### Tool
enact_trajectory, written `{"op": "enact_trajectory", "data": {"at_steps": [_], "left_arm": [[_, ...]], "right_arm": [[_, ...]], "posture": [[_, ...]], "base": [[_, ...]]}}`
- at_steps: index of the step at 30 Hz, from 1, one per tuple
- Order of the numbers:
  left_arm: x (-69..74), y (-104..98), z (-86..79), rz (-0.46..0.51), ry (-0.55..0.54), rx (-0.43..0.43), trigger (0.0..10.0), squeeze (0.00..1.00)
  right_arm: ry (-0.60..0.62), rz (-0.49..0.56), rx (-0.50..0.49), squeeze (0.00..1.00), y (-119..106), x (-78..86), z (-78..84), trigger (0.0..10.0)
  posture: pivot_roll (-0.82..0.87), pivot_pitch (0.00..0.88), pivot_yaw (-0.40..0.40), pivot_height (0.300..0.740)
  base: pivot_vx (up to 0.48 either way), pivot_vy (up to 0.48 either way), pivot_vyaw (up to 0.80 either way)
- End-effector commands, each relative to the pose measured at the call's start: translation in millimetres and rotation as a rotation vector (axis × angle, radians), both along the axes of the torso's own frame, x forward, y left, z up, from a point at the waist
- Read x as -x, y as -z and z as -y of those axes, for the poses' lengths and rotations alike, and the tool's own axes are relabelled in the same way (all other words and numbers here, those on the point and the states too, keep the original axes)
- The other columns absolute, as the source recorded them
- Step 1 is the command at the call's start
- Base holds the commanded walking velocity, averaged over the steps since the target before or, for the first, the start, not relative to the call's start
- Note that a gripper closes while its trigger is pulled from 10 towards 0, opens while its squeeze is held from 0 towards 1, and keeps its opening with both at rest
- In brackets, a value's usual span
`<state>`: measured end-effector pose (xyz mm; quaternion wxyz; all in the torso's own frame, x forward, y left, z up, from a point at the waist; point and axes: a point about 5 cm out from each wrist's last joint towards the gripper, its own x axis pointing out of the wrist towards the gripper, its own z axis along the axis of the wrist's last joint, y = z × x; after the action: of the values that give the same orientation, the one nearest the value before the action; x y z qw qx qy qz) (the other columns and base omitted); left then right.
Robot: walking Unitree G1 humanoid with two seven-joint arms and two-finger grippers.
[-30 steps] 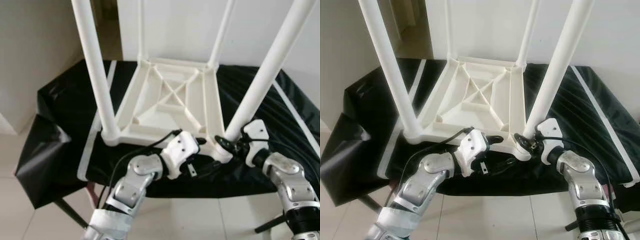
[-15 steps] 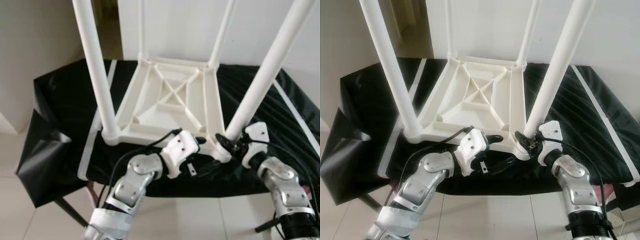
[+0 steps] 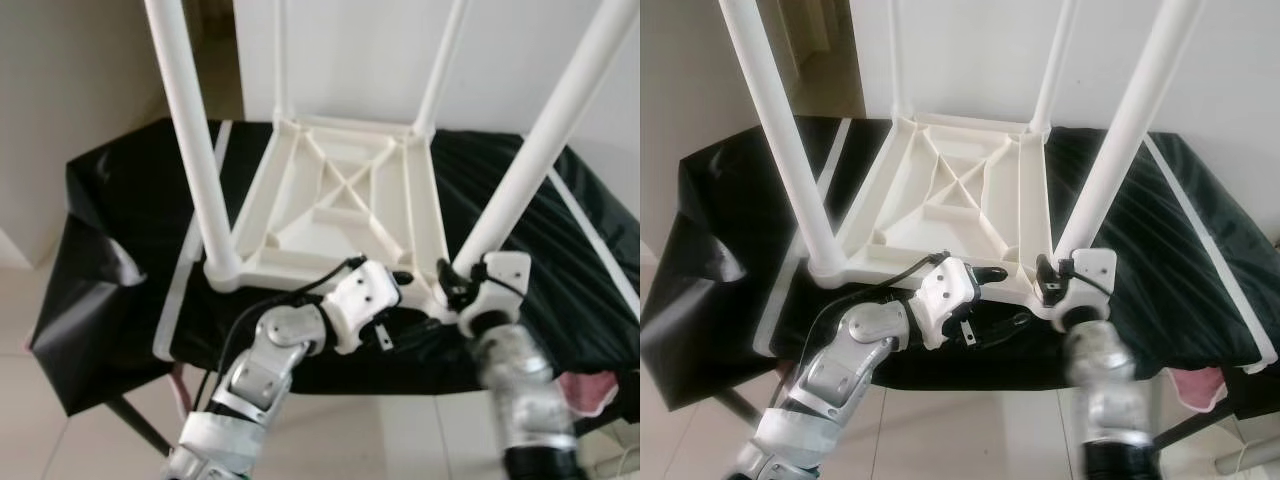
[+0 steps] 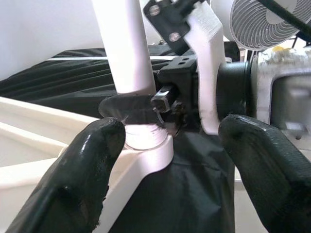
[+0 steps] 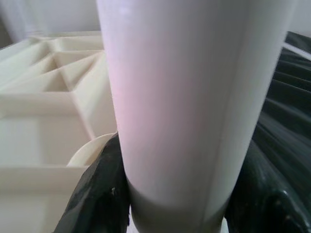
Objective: Building children table
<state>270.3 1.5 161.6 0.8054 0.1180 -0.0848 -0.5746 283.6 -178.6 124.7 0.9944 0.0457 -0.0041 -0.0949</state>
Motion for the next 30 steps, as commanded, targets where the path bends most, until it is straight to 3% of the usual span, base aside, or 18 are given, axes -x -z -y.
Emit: {"op": "enact_trajectory", "data": {"at_steps": [1, 7, 18, 19, 21, 22, 30], "left_arm": [[-8.2, 1, -1.8, 0.019, -0.148, 0.017, 10.0, 0.0], [-9.3, 6, -4.8, 0.048, -0.193, -0.009, 10.0, 0.0], [-16.4, 0, -6.0, 0.093, -0.24, 0.018, 10.0, 0.0], [-16.0, 0, -6.1, 0.101, -0.239, 0.016, 10.0, 0.0], [-15.9, 0, -6.2, 0.103, -0.239, 0.016, 10.0, 0.0], [-14.9, 1, -5.8, 0.099, -0.224, 0.019, 10.0, 0.0], [-13.9, -1, -6.8, 0.093, -0.201, 0.036, 10.0, 0.0]], "right_arm": [[0.134, -0.142, -0.081, 0.0, 26, 9.6, -3.4, 10.0], [0.098, -0.145, -0.121, 0.0, 25, 11.9, -25.3, 10.0], [0.123, -0.135, -0.074, 0.0, 18, 9.6, -23.7, 10.0], [0.087, -0.095, -0.084, 0.47, 13, 9.3, -23.5, 10.0], [0.078, -0.084, -0.087, 0.47, 12, 9.3, -23.4, 10.0], [0.057, -0.065, -0.1, 1.0, 9, 10.0, -23.1, 10.0], [-0.024, -0.018, -0.076, 1.0, 0, 11.6, -12.6, 10.0]], "posture": [[-0.06, 0.0, -0.022, 0.74], [-0.06, 0.0, -0.02, 0.74], [-0.06, 0.0, -0.025, 0.74], [-0.06, 0.0, -0.026, 0.74], [-0.06, 0.0, -0.026, 0.74], [-0.06, 0.0, -0.028, 0.74], [-0.06, 0.0, -0.034, 0.74]], "base": [[0.0, 0.0, 0.0], [0.0, 0.0, 0.0], [0.0, 0.0, 0.0], [0.0, 0.0, 0.0], [0.0, 0.0, 0.0], [0.0, 0.0, 0.0], [0.0, 0.0, 0.0]]}}
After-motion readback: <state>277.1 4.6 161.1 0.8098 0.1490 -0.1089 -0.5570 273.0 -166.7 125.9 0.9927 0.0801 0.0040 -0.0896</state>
